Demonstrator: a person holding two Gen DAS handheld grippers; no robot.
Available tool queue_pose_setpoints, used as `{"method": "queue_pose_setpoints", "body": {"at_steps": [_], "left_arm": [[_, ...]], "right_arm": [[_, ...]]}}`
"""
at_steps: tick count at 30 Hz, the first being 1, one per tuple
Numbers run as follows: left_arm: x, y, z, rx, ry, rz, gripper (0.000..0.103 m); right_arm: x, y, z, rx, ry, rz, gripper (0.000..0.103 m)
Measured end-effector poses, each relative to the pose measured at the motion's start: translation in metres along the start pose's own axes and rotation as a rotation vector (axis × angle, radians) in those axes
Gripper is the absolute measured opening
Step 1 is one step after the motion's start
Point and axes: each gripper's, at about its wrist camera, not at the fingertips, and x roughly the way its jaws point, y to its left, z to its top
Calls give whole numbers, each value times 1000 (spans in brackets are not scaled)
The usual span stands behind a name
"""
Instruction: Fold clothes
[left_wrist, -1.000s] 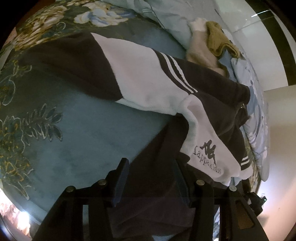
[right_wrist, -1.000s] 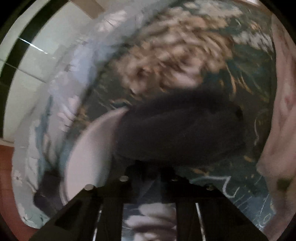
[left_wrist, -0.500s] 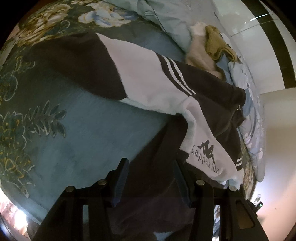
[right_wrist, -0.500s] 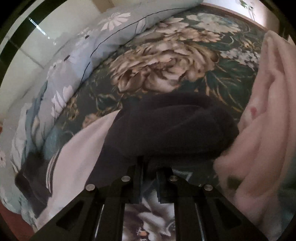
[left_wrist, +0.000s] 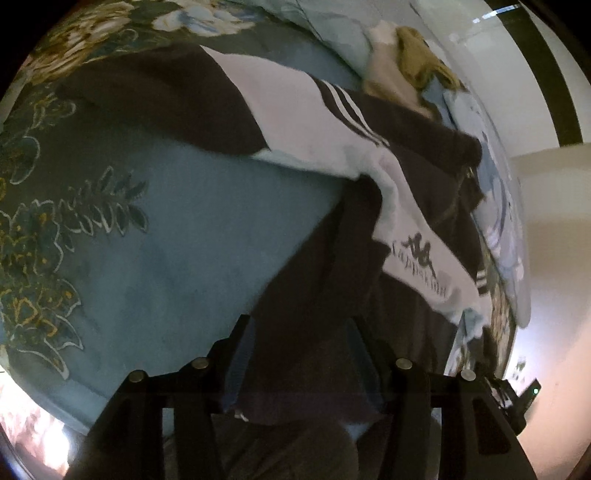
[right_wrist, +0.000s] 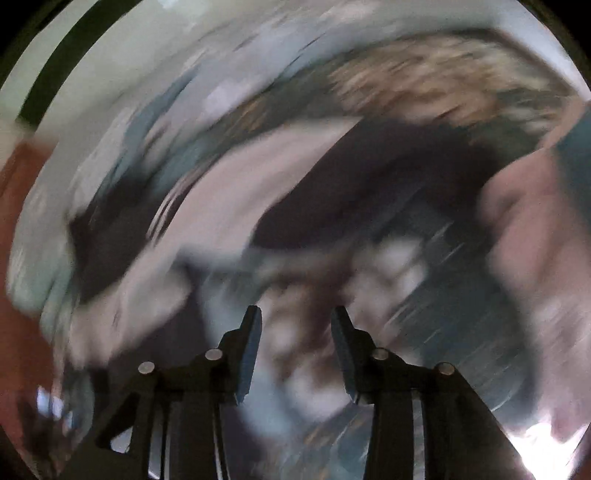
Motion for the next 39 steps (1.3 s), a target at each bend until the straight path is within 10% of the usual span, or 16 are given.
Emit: {"method": "queue_pose_setpoints", "body": {"at_steps": [9, 19, 26, 39], "left_arm": [[24, 7, -16, 73, 103, -29, 62], [39, 30, -22, 118, 137, -30, 62], [27, 43, -33, 100, 89, -60, 63], [-32, 99, -69, 45, -21, -42, 63]], "right_arm": [[65, 32, -58, -74, 306, 116, 46], [68, 46, -68, -75, 314, 154, 54], [63, 41, -79, -54, 296, 143, 16], [51, 57, -95, -80, 239, 51, 12]]}}
